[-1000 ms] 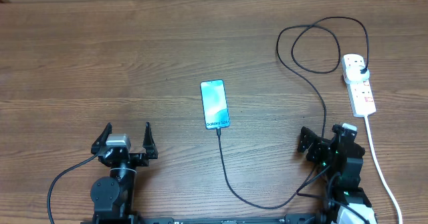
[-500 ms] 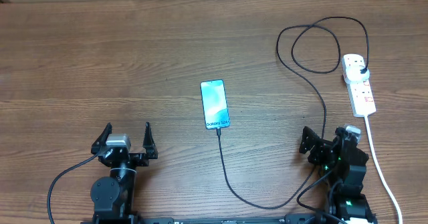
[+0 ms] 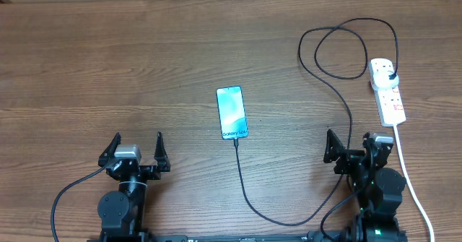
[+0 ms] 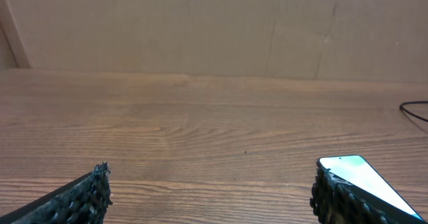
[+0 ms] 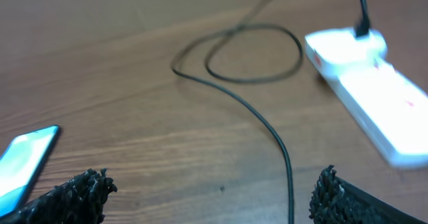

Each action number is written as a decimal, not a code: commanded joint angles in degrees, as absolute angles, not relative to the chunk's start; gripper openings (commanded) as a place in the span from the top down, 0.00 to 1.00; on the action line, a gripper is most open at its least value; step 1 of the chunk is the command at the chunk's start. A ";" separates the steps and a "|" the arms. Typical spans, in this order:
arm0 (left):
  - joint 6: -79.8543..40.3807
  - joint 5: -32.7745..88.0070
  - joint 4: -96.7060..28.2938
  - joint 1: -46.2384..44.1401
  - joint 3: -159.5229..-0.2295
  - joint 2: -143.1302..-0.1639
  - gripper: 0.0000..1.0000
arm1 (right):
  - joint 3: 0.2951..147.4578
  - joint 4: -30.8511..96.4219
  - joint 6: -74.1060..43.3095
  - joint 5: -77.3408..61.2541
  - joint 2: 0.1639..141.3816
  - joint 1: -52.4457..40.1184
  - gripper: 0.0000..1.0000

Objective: Plug charger to phone and switch on socket

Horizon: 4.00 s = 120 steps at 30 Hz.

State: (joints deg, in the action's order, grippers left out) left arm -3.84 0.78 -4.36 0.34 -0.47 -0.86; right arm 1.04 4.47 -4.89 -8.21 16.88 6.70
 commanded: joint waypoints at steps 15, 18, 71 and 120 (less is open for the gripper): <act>-2.57 0.45 -4.47 -0.03 -0.27 -0.25 0.00 | 0.45 4.16 0.36 -10.20 0.12 2.76 0.00; -2.57 0.45 -4.47 -0.01 -0.27 -0.25 0.00 | 0.45 3.99 0.27 -10.15 0.12 2.52 0.00; -2.57 0.45 -4.47 -0.03 -0.27 -0.25 0.01 | 0.45 3.97 0.27 -10.15 0.12 2.63 0.00; -2.57 0.45 -4.47 -0.03 -0.27 -0.25 0.01 | 0.45 3.97 0.27 -10.15 0.12 2.63 0.00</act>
State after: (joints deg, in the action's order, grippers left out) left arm -3.84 0.78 -4.36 0.34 -0.47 -0.86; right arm 1.04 4.29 0.03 -10.48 0.73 2.90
